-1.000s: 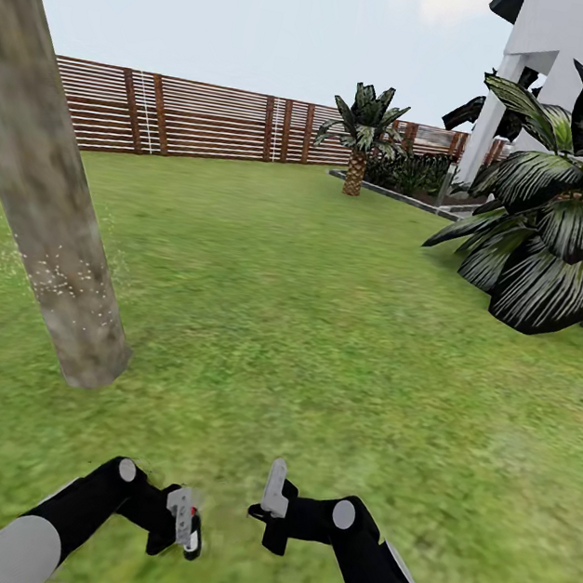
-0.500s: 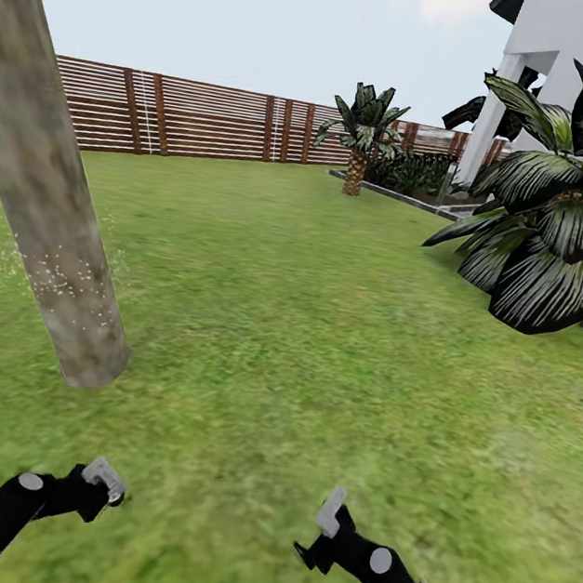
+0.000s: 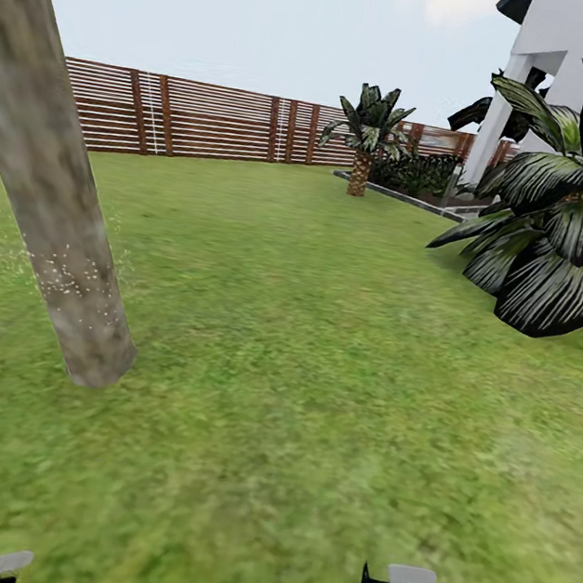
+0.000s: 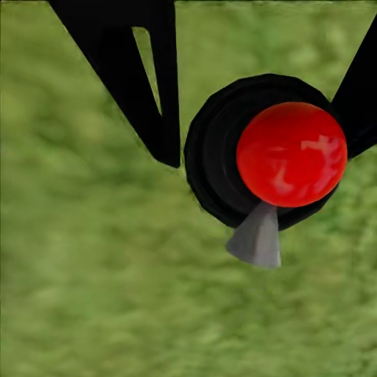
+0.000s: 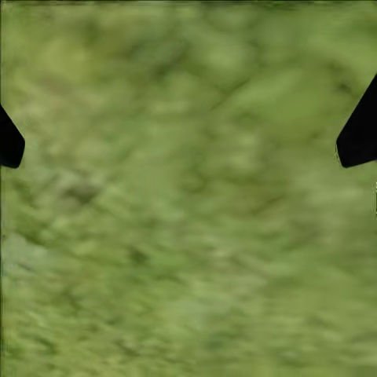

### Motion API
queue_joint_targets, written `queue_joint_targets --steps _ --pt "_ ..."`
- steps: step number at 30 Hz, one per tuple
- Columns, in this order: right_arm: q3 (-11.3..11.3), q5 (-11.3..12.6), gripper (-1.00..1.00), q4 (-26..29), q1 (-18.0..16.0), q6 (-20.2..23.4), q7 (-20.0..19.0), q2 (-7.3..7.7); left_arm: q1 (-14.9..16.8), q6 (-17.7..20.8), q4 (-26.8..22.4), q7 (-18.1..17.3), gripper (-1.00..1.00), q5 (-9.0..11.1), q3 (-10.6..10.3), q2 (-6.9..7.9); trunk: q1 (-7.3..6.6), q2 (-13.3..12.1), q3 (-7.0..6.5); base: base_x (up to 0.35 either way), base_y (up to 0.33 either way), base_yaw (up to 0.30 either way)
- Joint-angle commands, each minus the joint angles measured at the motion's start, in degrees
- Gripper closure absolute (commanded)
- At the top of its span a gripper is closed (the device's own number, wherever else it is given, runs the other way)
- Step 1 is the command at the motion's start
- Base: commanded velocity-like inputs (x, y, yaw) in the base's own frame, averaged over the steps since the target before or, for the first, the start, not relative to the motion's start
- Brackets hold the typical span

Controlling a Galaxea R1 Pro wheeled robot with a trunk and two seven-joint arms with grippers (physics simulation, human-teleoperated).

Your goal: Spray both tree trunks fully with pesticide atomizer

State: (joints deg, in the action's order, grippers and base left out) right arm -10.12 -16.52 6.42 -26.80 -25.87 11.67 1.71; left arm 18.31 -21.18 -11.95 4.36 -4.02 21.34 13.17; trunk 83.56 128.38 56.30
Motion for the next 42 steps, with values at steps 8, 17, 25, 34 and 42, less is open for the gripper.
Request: queue_joint_targets --steps 8,17,25,34,42 --pt "-0.34 1.03 -1.0 -0.93 1.15 -0.32 0.71 0.03 -1.52 -0.86 0.97 0.4 1.0 0.05 0.25 -0.79 -0.01 0.02 0.04 0.0 0.0 0.268" --pt "-0.29 1.05 -1.0 -1.58 1.4 -0.25 0.72 -0.27 -1.61 -1.31 1.26 0.38 1.0 -0.05 0.15 -1.07 -0.01 0.02 0.04 0.0 0.0 0.279" --pt "-0.33 1.05 -1.0 -1.68 1.4 -0.3 0.8 -0.15 -1.61 -1.32 2.19 0.31 1.0 -0.08 0.1 -1.23 -0.01 0.02 0.04 0.0 0.0 0.28" --pt "-0.33 1.05 -1.0 -2.05 1.4 -0.28 0.72 -0.1 -1.61 -1.32 2.54 0.31 1.0 -0.03 0.1 -1.3 -0.01 0.02 0.26 0.0 0.0 0.28" --pt "-0.34 1.05 -1.0 -1.98 1.4 -0.24 0.75 0.01 -1.61 -1.32 2.54 0.35 1.0 -0.02 0.1 -1.28 -0.01 0.02 0.35 0.0 0.0 0.28"
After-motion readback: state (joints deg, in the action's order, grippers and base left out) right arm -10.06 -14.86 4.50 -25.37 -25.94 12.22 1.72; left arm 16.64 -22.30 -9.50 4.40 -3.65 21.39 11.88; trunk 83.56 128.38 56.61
